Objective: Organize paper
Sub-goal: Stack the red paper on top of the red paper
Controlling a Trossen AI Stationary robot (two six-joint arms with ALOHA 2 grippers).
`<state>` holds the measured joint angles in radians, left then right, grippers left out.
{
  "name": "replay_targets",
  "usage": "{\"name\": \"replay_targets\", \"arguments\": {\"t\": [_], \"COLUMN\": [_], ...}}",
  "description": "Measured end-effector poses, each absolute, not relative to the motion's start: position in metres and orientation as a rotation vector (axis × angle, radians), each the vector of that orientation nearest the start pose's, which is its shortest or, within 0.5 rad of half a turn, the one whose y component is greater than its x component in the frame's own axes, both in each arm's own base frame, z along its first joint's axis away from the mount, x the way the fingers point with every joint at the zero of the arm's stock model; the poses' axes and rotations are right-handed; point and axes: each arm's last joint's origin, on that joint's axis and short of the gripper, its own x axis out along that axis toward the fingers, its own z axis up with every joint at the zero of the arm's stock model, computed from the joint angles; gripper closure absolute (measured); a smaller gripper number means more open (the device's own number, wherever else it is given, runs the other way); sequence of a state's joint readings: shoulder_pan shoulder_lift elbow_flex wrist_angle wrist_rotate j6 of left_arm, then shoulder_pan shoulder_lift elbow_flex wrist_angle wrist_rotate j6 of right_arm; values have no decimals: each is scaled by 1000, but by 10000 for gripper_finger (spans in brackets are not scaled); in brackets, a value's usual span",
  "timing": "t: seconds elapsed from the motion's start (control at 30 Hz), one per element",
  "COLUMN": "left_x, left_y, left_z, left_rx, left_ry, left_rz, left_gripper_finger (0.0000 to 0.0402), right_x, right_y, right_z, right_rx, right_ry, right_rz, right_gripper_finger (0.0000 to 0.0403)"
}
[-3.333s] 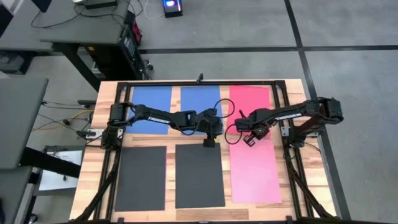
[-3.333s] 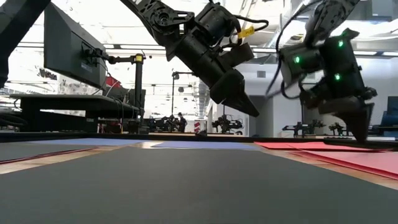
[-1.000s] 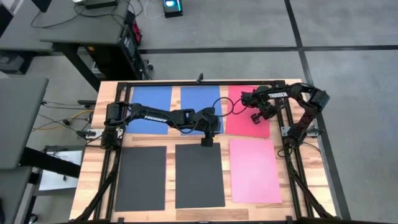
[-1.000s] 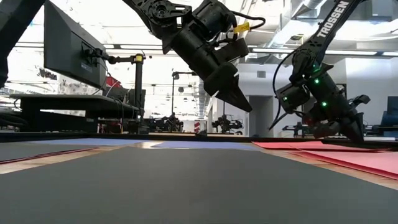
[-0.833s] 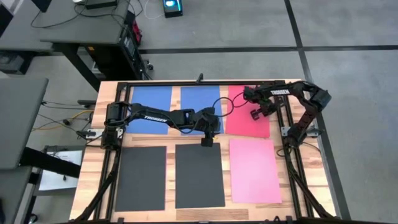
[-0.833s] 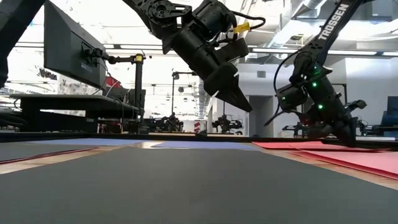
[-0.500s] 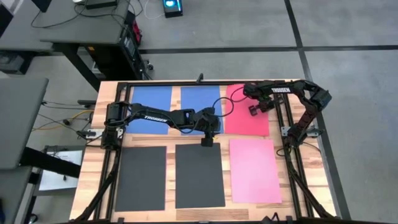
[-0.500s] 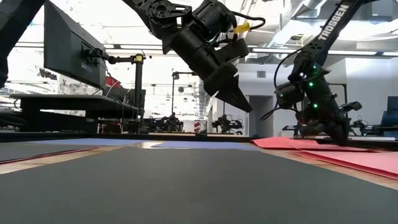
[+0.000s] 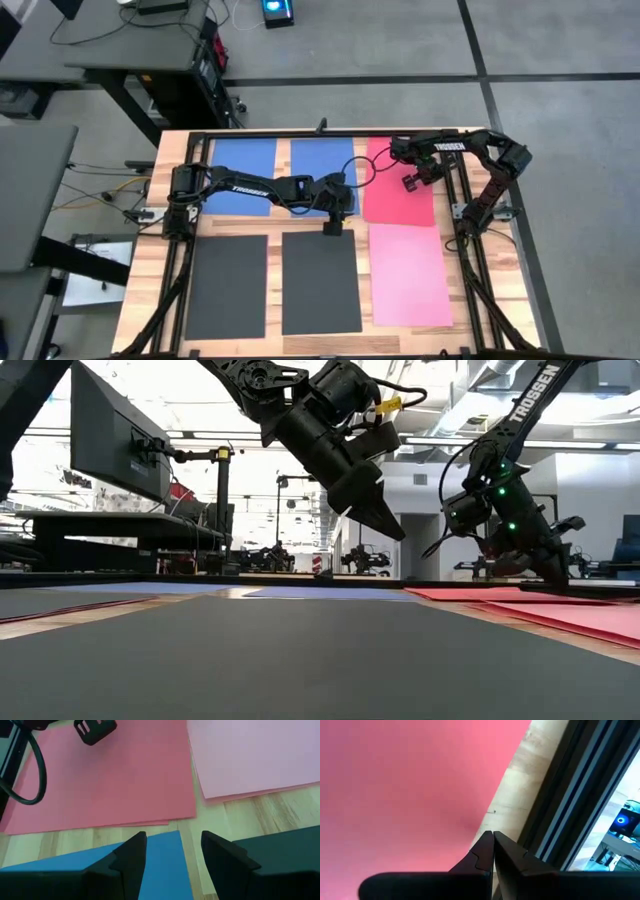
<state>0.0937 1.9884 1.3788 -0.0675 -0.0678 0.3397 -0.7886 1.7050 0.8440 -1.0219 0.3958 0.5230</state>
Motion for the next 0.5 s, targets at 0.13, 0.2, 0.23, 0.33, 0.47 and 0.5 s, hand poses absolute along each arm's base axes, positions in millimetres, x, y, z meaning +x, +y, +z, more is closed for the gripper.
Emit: {"name": "replay_targets", "arguments": {"t": [0.13,0.2,0.23,0.33,0.47,0.5], "left_x": [435,435,435,435,435,435], "left_y": [43,43,43,43,43,43], "left_z": [193,193,193,193,193,193], "left_rx": [317,317,317,317,317,317], "left_ry": [699,699,699,700,700,700], "left_rz": [38,38,38,38,39,38], "left_gripper_finger": [228,228,228,228,228,228], "right_x": [155,156,156,160,172,177], "right_y": [-172,-171,-171,-166,-153,-149], "right_z": [129,129,130,136,151,154], "right_rx": [675,672,669,639,566,546], "right_ry": [1697,1699,1699,1670,1562,1528], "right_rz": [-1324,-1323,-1321,-1310,-1253,-1220], "right_gripper_finger": [403,403,403,403,403,403]}}
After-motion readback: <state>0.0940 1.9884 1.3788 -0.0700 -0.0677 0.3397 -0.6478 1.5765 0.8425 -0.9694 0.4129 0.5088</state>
